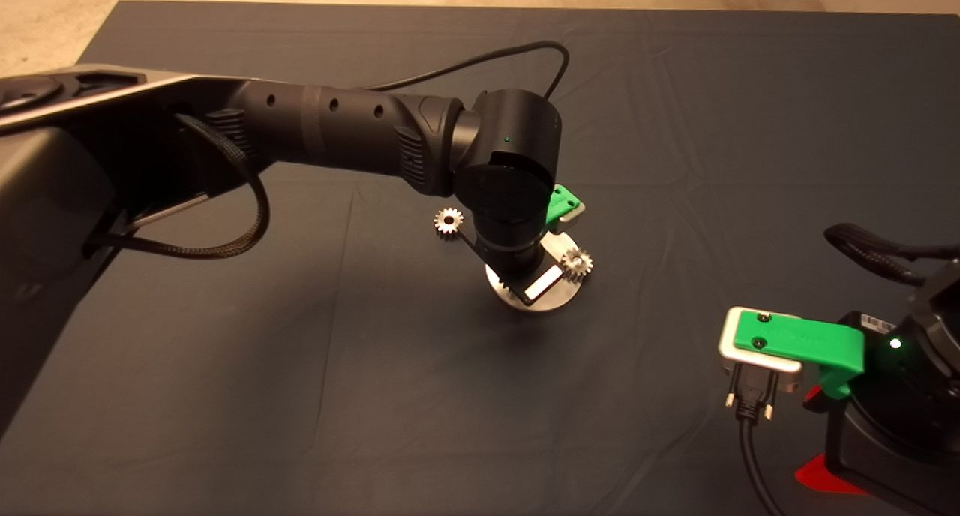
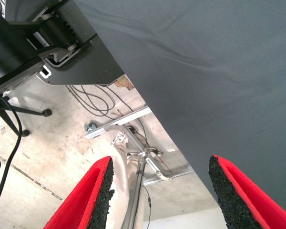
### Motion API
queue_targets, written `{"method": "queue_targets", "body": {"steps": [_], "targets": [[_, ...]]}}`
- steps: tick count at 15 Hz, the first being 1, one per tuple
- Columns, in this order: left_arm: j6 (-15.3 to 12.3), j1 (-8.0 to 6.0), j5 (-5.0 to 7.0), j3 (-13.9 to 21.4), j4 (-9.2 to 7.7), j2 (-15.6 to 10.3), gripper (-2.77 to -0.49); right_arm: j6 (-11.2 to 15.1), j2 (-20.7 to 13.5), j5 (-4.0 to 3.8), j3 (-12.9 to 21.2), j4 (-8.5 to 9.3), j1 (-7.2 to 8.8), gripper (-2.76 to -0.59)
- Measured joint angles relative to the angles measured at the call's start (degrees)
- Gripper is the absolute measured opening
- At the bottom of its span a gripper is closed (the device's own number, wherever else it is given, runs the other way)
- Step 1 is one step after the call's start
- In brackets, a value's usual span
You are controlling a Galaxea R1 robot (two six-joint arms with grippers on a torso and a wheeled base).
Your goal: Install three planetary gears onto the carrier pins
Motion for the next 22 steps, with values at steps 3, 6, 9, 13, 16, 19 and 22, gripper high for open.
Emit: {"method": "queue_targets", "body": {"steps": [3,6,9,13,16,19,22], "targets": [[0.0,0.02,0.02,0.0,0.77,0.16,-2.43,0.0,0.02,0.0,0.0,0.0,0.0,-1.89],[0.0,0.22,0.02,-0.02,1.18,0.18,-2.43,0.0,0.04,0.02,0.0,0.0,0.0,-1.89],[0.0,0.79,0.02,-0.02,1.36,0.29,-2.43,0.0,0.15,0.05,0.03,0.0,0.0,-1.89],[0.0,1.62,0.03,-0.02,1.54,0.27,-2.43,0.0,0.13,0.05,0.05,0.0,0.0,-1.89],[0.02,2.76,0.02,-0.09,1.96,0.27,-2.44,0.0,0.13,0.07,0.05,0.0,0.0,-1.89],[0.07,3.06,0.02,-0.11,2.48,0.27,-2.44,0.01,0.13,0.08,0.05,0.0,-0.01,-1.89],[0.24,3.72,0.02,-0.11,2.9,0.29,-2.44,0.0,0.13,0.08,0.32,0.0,0.0,-1.89]]}}
